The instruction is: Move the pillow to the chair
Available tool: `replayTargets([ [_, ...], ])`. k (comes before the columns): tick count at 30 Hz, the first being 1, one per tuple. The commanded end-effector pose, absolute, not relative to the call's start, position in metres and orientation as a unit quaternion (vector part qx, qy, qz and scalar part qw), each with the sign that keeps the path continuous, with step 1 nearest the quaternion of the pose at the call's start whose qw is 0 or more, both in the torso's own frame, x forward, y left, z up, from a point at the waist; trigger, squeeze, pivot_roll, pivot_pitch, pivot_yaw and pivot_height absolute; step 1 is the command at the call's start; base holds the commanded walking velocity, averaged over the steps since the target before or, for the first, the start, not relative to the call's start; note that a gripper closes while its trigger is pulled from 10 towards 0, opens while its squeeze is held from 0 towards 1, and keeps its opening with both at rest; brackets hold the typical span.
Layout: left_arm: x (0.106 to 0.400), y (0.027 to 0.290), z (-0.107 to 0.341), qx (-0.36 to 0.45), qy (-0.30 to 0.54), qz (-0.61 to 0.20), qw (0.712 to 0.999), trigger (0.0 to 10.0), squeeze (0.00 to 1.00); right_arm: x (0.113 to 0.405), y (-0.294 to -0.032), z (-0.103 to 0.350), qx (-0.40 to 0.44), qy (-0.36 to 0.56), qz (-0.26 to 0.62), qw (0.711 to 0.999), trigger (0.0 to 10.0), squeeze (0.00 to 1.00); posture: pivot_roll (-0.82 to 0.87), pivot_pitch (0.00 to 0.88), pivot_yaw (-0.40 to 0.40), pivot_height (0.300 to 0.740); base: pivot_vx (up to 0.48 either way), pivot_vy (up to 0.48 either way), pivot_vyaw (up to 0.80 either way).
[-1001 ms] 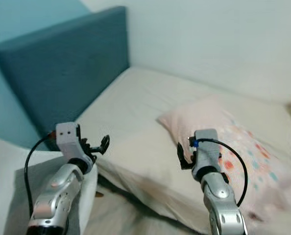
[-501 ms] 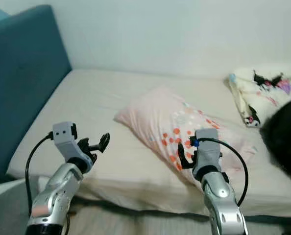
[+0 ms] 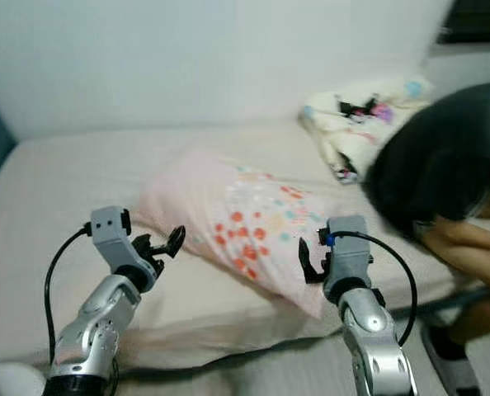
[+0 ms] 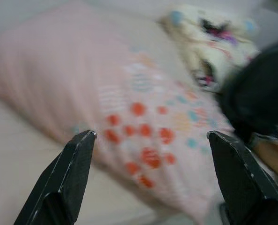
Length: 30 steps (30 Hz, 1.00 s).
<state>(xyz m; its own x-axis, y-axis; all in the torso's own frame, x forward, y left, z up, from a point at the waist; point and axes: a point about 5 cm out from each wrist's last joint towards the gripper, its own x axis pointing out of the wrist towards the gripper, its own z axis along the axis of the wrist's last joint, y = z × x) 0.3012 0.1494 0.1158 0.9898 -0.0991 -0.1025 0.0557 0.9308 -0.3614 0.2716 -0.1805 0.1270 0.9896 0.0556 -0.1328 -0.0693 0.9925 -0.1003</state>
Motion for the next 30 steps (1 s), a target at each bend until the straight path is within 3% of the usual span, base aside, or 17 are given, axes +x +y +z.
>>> replayTargets([
  [1,0.2982,0.1522,0.1088,-0.177,0.071,-0.034,0.981,10.0,0.00,0.2701,-0.1779,0.1226,-0.051,0.069,0.036,0.996,10.0,0.00,-0.08,0.046,-0.007,0.740,0.000,0.000,-0.80],
  [6,0.2975,0.1529,0.1077,-0.176,0.073,-0.034,0.981,10.0,0.00,0.2698,-0.1760,0.1222,-0.056,0.069,0.037,0.995,10.0,0.00,-0.08,0.041,-0.004,0.740,0.000,0.000,-0.80],
  [10,0.2973,0.1523,0.1069,-0.159,0.075,-0.033,0.984,10.0,0.00,0.2692,-0.1753,0.1230,-0.054,0.060,0.043,0.996,10.0,0.00,-0.09,0.032,-0.002,0.740,0.000,-0.163,0.00],
  [24,0.2971,0.1541,0.1069,-0.130,0.074,-0.019,0.989,10.0,0.00,0.2677,-0.1720,0.1224,-0.066,0.057,0.058,0.994,10.0,0.00,-0.09,0.030,0.000,0.740,0.000,-0.480,0.00],
  [30,0.2975,0.1602,0.1081,-0.075,0.075,0.023,0.994,10.0,0.00,0.2673,-0.1710,0.1216,-0.057,0.059,0.063,0.995,10.0,0.00,-0.09,0.034,0.002,0.740,0.000,-0.160,0.53],
])
